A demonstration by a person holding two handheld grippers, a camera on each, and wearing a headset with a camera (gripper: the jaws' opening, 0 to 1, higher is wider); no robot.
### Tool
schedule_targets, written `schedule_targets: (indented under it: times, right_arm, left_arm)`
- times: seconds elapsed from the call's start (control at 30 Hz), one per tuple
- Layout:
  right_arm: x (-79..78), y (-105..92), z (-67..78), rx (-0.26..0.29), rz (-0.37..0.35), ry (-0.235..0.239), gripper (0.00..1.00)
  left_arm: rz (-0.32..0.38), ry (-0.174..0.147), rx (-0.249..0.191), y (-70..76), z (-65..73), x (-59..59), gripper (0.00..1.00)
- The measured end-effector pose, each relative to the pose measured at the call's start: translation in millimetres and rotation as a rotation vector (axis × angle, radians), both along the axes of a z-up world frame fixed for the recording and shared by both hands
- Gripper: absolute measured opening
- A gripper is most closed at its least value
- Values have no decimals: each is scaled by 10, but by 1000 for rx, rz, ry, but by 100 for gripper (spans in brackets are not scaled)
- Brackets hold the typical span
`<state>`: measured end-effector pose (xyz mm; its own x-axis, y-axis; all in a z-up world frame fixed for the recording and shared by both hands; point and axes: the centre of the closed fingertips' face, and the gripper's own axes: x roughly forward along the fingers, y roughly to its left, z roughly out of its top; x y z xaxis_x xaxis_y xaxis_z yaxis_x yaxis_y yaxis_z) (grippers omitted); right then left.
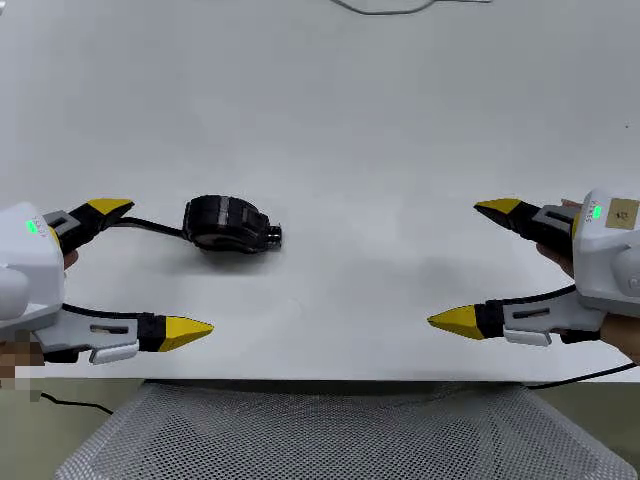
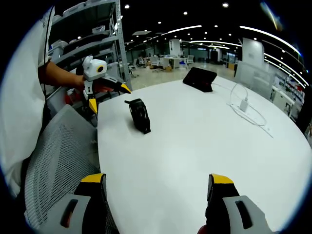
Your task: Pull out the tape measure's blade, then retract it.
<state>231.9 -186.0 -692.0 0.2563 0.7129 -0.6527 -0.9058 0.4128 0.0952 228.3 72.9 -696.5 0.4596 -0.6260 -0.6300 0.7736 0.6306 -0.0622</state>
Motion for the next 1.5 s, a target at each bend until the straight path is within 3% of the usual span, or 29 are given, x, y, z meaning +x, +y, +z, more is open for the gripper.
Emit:
schedule_targets:
  times: [0.23,0.73,1.0,1.5]
  right_arm:
    - [-36,-1,-27,-9,15,14,79]
    - [2,10,-33,-5,13,12,80]
    - [111,88,-34,5,22,1,80]
    - [161,301,-106,6,82,3,79]
  left_arm:
    - [2,6,-9,11,5,-5,89]
    - [-4,8,-8,14,-6,20,90]
    - [-28,9,-2,3,-12,57,92]
    - [-79,11,21,-25,-44,159,92]
